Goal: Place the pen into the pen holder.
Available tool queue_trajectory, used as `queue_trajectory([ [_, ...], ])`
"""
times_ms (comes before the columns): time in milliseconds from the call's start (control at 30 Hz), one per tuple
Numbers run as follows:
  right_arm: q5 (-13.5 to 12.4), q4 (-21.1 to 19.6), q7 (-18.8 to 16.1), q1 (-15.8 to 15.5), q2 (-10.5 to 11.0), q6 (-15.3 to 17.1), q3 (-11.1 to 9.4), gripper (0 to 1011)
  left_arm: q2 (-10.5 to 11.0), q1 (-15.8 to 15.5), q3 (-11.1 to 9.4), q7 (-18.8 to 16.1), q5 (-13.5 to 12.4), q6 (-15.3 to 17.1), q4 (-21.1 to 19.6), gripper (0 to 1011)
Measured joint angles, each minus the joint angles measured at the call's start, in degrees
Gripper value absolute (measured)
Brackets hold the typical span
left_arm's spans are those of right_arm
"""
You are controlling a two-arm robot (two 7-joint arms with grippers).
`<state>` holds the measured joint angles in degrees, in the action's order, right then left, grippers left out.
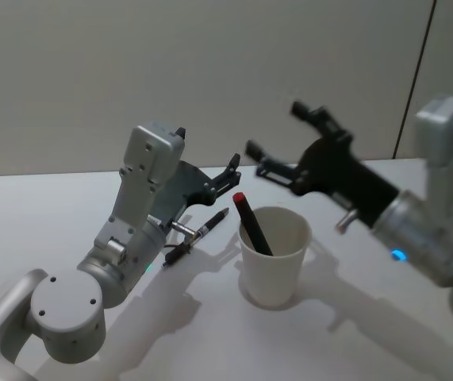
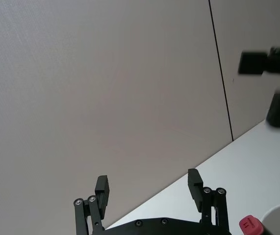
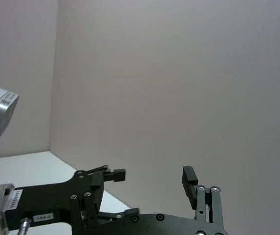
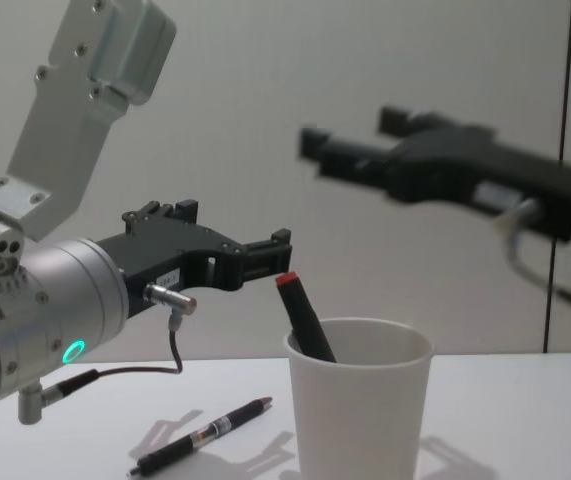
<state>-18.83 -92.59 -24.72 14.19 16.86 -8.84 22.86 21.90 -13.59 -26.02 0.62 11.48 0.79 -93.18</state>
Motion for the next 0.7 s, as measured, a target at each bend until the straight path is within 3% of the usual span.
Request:
queue_trajectory([
  [433,-6.6,-7.7,4.9,-2.7,8.1,0.8,-6.5,1001,0.0,0.0,0.0,0.0,0.0,0.0,0.0,1000],
  [700,-7.7,-8.8,5.9,-3.3,9.3,0.9,-7.5,1001,0.0,0.0,0.0,0.0,0.0,0.0,0.0,1000],
])
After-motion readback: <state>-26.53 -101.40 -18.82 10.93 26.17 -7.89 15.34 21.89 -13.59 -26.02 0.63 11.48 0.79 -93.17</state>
